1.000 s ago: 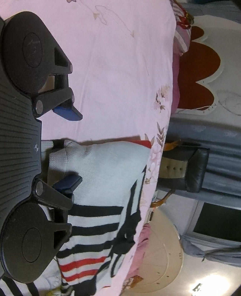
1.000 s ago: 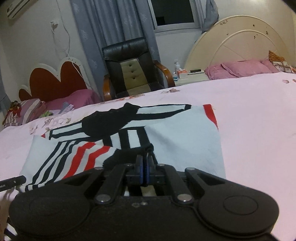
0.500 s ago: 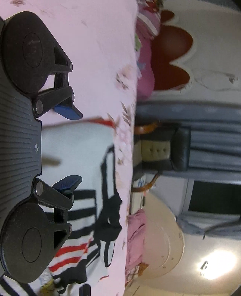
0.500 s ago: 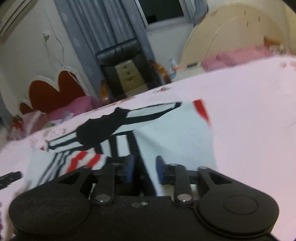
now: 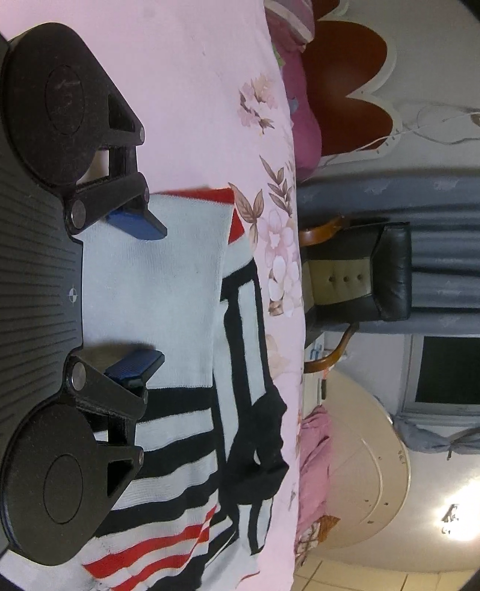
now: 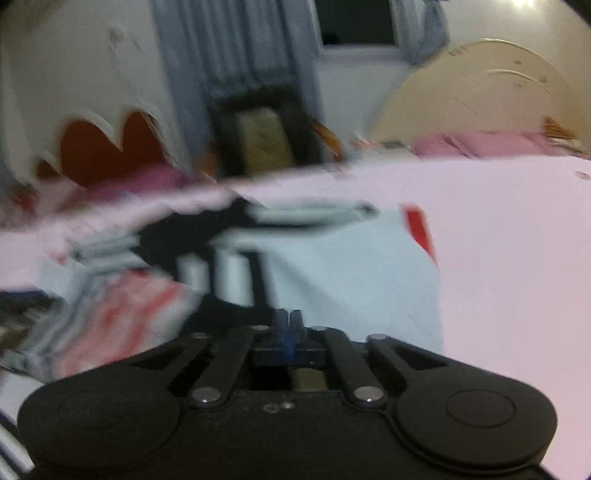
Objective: Fold small clothes
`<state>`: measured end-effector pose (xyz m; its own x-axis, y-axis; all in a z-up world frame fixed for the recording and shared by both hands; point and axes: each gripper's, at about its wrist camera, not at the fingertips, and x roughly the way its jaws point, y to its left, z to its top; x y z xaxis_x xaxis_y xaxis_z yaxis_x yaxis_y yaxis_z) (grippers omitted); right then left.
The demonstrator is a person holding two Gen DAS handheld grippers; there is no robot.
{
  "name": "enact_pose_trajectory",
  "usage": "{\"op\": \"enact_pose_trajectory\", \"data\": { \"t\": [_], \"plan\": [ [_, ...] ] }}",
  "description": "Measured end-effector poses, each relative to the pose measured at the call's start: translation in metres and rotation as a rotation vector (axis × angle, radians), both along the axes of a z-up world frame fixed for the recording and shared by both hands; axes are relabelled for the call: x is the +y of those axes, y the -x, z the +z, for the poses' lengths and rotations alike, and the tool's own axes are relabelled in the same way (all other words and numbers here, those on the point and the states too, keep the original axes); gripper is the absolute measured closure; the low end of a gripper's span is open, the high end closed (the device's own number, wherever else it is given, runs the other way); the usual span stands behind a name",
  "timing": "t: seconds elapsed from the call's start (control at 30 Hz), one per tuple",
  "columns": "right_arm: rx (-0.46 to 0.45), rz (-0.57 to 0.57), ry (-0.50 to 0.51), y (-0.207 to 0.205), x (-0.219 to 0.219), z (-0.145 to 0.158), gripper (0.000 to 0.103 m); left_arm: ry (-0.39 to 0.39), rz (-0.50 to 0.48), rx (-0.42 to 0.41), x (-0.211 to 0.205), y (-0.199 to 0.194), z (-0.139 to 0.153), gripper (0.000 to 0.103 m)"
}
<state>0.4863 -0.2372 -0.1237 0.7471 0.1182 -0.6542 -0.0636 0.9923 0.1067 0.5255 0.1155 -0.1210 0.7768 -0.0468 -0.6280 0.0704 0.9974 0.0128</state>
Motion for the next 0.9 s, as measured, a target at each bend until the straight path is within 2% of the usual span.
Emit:
{"op": "enact_pose_trajectory", "data": {
  "t": [0.07,0.13,0.2,0.23,0.3,0.4,0.43,0.5,0.57,0.63,0.67,0.73,0.9],
  "plan": [
    [0.004,-0.016,-0.053,-0.002,-0.009,-0.004,0.102,0.007,-0.001,0.009,0.001,-0.001,0.003,0.037],
    [-0.004,-0.021,-0.055,-0.002,-0.010,0.004,0.102,0.021,0.003,0.002,0.005,0.000,0.012,0.037],
    [-0.072,-0.031,-0.060,0.005,-0.010,0.017,0.085,0.038,0.010,-0.047,0.010,-0.001,0.022,0.037],
    [-0.103,-0.013,-0.072,0.007,-0.008,0.024,0.082,0.044,0.014,-0.052,0.013,-0.005,0.024,0.037],
    [-0.108,0.038,-0.093,0.001,0.001,0.031,0.080,0.051,0.020,-0.040,0.017,-0.019,0.024,0.037],
    [-0.100,0.089,-0.097,-0.011,0.020,0.033,0.080,0.030,0.045,0.018,0.024,-0.041,0.014,0.037],
    [-0.098,0.102,-0.091,-0.013,0.026,0.031,0.080,0.052,0.053,0.032,0.029,-0.046,0.009,0.037],
    [-0.093,0.111,-0.079,-0.019,0.033,0.027,0.080,0.114,0.063,0.027,0.040,-0.049,0.005,0.037],
    [-0.055,0.098,-0.072,-0.027,0.034,0.020,0.080,0.100,0.074,0.035,0.039,-0.048,0.011,0.037],
    [-0.039,0.106,-0.088,-0.026,0.035,0.019,0.080,0.074,0.069,-0.016,0.033,-0.041,0.022,0.037],
    [-0.050,0.129,-0.094,-0.029,0.045,0.021,0.079,0.071,0.060,-0.036,0.029,-0.038,0.025,0.037],
    [-0.069,0.194,-0.101,-0.028,0.060,0.025,0.076,0.086,0.051,-0.025,0.023,-0.041,0.024,0.037],
    [-0.042,0.344,-0.111,-0.037,0.107,0.023,0.079,0.076,0.048,0.006,0.005,-0.038,0.018,0.037]
  ]
}}
